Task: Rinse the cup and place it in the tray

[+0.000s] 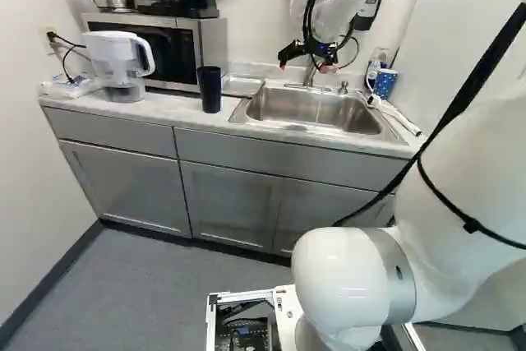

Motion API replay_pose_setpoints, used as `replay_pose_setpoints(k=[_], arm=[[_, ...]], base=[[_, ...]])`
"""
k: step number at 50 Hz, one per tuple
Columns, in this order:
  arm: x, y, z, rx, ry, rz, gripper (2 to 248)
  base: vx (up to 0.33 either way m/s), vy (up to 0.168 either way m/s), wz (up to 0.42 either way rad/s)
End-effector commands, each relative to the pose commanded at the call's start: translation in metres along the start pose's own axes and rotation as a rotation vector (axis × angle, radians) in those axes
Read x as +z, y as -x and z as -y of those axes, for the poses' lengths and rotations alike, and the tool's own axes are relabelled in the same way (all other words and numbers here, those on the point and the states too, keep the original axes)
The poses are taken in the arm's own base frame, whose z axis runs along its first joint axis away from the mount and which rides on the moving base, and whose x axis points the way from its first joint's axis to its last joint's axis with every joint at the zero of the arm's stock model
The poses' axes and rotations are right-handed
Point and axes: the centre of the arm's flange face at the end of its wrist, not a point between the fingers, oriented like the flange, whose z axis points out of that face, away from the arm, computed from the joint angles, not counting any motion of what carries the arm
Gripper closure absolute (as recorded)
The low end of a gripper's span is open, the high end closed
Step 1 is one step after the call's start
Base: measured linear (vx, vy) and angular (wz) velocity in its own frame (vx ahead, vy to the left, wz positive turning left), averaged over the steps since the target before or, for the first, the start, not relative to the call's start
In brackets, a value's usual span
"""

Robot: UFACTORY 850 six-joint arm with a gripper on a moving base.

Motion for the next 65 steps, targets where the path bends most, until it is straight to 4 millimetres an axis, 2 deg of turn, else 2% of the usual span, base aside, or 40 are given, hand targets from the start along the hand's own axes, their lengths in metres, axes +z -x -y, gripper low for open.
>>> replay_pose_setpoints(k=[65], arm=[[0.0, 0.0, 0.0, 0.0, 0.0, 0.0, 3]], base=[[0.0, 0.0, 0.0]])
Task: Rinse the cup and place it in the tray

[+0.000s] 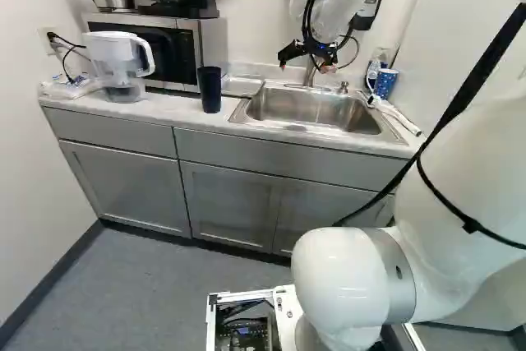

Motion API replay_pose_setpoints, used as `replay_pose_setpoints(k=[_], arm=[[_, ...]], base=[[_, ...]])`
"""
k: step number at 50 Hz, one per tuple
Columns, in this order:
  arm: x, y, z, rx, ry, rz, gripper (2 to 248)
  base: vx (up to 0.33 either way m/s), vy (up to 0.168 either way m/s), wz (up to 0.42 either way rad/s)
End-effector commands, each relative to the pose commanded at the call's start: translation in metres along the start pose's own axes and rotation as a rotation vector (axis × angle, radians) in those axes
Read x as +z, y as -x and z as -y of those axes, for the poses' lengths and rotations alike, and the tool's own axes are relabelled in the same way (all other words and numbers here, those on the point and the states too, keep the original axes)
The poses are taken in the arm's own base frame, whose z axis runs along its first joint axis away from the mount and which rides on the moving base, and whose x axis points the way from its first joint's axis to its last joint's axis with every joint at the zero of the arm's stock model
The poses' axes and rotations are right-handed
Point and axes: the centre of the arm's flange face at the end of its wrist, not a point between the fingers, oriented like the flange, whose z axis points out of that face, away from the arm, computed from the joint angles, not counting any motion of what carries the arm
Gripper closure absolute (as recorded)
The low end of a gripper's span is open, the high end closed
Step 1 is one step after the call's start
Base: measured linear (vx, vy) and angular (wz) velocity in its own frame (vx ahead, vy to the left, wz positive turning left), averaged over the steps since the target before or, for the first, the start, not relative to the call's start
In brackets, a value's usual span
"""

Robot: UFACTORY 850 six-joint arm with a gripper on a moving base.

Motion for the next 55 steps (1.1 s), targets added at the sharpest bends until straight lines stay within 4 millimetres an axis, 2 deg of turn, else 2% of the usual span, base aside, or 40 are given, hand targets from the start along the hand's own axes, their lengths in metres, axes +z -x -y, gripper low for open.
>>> replay_pose_setpoints(k=[24, 55], arm=[[-0.001, 0.0, 0.005, -0.008, -0.009, 0.0, 3], [-0.004, 0.003, 0.045, -0.063, -0.075, -0.001, 3]], base=[[0.0, 0.0, 0.0], [0.0, 0.0, 0.0]])
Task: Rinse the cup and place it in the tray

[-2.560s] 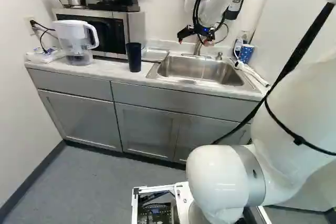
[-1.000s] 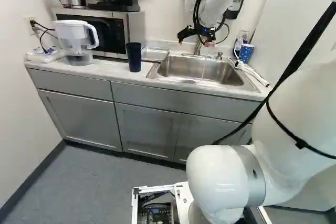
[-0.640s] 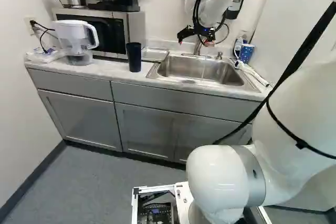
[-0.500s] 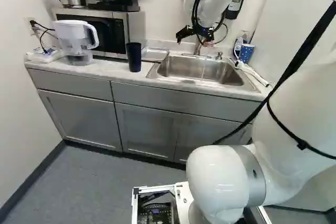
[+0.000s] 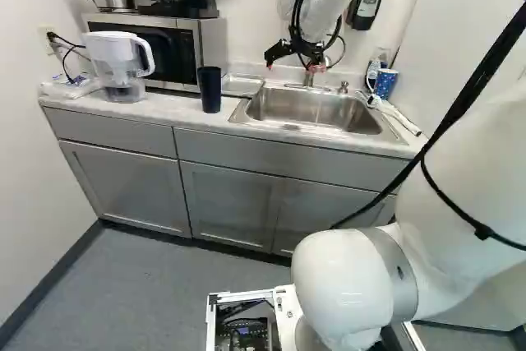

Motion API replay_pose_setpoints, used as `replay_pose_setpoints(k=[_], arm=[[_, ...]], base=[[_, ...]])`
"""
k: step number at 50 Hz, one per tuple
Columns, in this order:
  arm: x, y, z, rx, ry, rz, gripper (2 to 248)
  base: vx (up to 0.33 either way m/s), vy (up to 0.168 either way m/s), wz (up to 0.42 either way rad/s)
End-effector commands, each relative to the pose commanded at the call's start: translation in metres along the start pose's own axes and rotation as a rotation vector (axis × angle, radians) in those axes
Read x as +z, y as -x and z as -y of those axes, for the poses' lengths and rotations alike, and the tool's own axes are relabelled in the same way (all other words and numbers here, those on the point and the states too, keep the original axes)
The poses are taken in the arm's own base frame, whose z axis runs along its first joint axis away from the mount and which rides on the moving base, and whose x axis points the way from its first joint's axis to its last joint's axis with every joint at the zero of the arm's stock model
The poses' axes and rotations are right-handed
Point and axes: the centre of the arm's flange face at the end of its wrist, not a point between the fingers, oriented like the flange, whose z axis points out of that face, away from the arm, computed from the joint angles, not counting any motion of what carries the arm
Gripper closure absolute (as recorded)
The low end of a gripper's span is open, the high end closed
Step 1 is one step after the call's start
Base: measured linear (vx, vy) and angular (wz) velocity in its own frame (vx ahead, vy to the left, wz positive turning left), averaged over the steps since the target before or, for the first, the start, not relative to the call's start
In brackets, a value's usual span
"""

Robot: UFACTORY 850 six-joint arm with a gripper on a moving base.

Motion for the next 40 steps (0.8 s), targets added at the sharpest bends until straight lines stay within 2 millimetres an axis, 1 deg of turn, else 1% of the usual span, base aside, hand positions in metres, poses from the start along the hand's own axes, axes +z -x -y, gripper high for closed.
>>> replay_pose_setpoints(k=[40], arm=[[0.001, -0.001, 0.062, -0.087, -0.103, 0.001, 3]], base=[[0.0, 0.0, 0.0]])
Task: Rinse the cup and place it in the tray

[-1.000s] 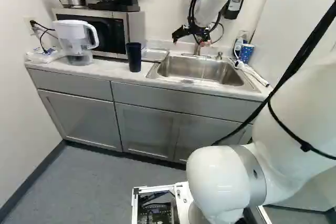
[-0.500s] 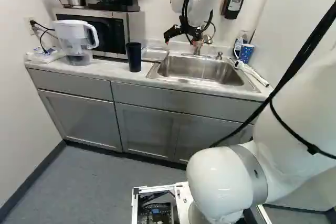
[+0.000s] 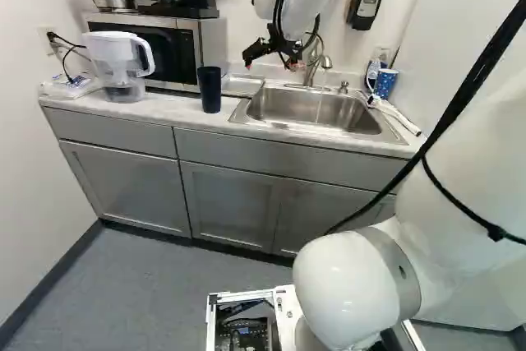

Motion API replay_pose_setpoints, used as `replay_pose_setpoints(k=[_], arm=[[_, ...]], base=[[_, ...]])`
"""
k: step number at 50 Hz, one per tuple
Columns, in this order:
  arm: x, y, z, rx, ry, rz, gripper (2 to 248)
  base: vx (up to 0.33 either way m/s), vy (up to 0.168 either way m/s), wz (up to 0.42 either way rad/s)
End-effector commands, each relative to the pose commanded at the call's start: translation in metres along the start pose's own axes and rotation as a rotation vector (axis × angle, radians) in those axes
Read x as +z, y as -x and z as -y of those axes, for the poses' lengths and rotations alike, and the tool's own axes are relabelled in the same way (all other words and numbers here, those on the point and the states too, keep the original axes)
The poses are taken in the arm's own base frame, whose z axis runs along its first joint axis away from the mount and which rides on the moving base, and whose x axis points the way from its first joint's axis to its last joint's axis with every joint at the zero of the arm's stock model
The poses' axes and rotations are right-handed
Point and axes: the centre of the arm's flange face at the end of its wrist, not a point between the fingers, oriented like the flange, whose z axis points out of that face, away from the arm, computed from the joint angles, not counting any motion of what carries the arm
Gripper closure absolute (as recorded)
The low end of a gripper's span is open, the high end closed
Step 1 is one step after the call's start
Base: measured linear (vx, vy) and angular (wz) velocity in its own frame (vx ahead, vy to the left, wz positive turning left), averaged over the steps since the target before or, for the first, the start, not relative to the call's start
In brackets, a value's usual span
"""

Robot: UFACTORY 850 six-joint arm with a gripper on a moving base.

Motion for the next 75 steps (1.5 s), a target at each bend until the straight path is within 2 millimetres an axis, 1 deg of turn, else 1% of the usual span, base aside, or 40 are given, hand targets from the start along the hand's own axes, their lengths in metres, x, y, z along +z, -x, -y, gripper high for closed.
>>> replay_pose_setpoints(k=[38, 75], arm=[[0.008, -0.008, 0.06, -0.08, -0.095, 0.002, 3], [0.002, -0.003, 0.12, -0.162, -0.192, 0.003, 3]], base=[[0.0, 0.0, 0.0], [0.0, 0.0, 0.0]])
